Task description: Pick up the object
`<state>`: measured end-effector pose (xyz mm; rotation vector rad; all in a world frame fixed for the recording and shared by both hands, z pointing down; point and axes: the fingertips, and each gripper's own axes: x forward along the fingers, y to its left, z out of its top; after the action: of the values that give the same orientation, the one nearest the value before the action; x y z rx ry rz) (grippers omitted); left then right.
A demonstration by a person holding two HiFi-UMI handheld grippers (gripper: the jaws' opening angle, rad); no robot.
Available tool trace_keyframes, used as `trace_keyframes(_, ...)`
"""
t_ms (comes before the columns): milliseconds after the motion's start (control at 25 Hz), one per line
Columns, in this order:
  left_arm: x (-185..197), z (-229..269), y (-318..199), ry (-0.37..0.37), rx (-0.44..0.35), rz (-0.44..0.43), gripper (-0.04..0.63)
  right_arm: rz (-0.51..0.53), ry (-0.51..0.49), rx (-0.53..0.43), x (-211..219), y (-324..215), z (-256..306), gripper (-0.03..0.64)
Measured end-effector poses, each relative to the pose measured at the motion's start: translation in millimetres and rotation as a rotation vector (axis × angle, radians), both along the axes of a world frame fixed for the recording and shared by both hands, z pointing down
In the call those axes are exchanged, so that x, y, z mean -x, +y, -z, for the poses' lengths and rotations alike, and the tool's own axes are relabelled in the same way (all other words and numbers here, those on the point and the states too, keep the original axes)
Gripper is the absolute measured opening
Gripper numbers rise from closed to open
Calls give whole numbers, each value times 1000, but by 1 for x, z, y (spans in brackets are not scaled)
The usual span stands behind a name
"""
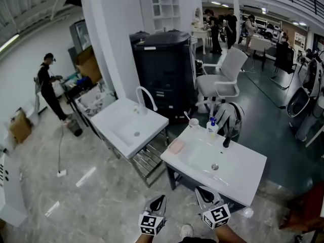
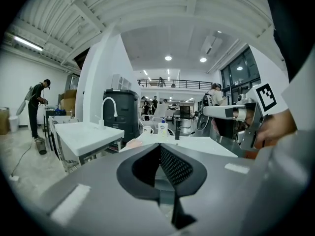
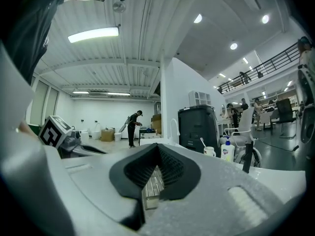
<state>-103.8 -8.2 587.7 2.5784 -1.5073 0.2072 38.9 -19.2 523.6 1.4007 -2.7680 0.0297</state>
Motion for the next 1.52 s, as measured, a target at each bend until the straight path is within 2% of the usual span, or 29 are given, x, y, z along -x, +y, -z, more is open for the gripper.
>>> trace_keyframes(280,-14,-2,-42,-32,5,4,18,9,-13,2,-16,-44,-4,3)
trace_keyframes(560,-22,-1,-64,-41,16,7,18,7,-39,11,-30,-66,-5,3)
trace_keyframes(880,-21,-12,-100,-20,25,-24,18,-38,-34,17,-33,-98,-13,2)
trace_keyframes(1120,-9,-16,-154,-19,24,-73,18,-69,-18,8,-17,-143,-10,2)
trace_keyframes(1520,25,4,-262,-50,14,-178,18,-168,-16,18,14,-221,-4,2)
